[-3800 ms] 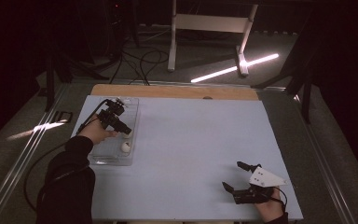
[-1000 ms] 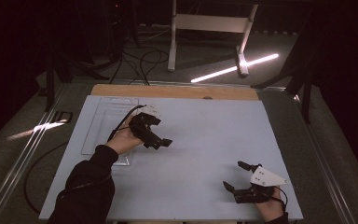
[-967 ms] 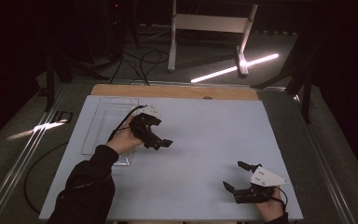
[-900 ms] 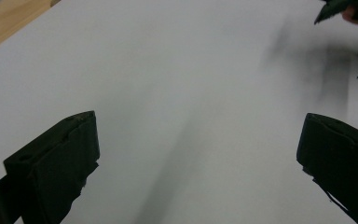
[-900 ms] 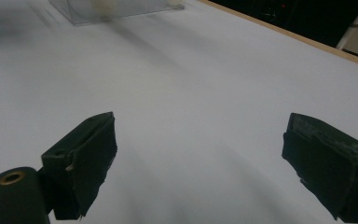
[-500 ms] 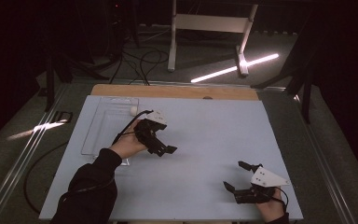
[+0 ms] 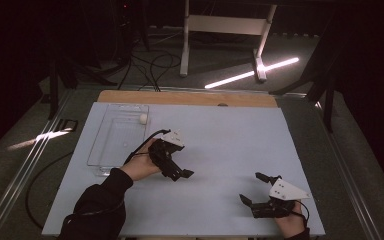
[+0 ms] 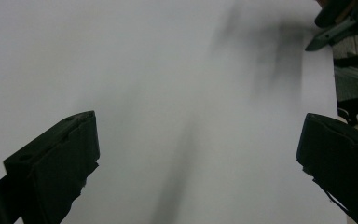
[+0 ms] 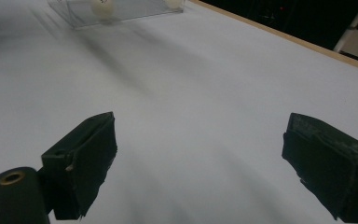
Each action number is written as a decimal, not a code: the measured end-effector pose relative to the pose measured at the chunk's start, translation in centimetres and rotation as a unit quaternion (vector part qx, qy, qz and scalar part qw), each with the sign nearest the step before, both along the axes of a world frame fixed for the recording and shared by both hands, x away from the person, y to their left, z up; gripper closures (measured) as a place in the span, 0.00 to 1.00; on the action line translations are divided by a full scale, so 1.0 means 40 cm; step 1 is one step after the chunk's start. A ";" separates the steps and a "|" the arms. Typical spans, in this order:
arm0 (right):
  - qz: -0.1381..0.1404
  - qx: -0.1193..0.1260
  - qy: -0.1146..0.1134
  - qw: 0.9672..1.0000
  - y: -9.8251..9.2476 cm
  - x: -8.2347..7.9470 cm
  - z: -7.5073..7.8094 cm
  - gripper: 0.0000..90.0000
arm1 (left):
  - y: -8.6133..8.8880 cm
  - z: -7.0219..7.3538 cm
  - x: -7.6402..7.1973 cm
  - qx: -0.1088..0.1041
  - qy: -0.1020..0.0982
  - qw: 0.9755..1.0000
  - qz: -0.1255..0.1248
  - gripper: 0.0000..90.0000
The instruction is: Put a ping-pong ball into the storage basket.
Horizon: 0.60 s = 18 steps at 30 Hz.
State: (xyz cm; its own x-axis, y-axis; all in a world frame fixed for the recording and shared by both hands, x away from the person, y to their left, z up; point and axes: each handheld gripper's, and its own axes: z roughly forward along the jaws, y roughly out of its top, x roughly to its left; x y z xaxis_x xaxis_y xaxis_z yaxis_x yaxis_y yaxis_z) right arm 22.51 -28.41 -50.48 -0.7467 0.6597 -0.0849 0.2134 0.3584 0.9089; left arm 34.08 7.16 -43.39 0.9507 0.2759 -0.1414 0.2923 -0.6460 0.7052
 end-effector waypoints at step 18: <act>0.001 -0.001 0.002 1.000 0.001 0.000 -0.001 0.11 | 0.007 -0.049 -0.060 -0.002 0.019 1.000 -0.018 0.00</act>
State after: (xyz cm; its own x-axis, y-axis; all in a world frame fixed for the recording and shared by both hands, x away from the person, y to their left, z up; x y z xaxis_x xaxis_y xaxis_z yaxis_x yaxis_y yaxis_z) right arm 22.51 -28.36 -50.50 -0.7482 0.6582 -0.0828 0.2165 0.3602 0.9074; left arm 31.67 7.44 -45.34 0.9539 0.2413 -0.1783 0.2955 -0.6529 0.6974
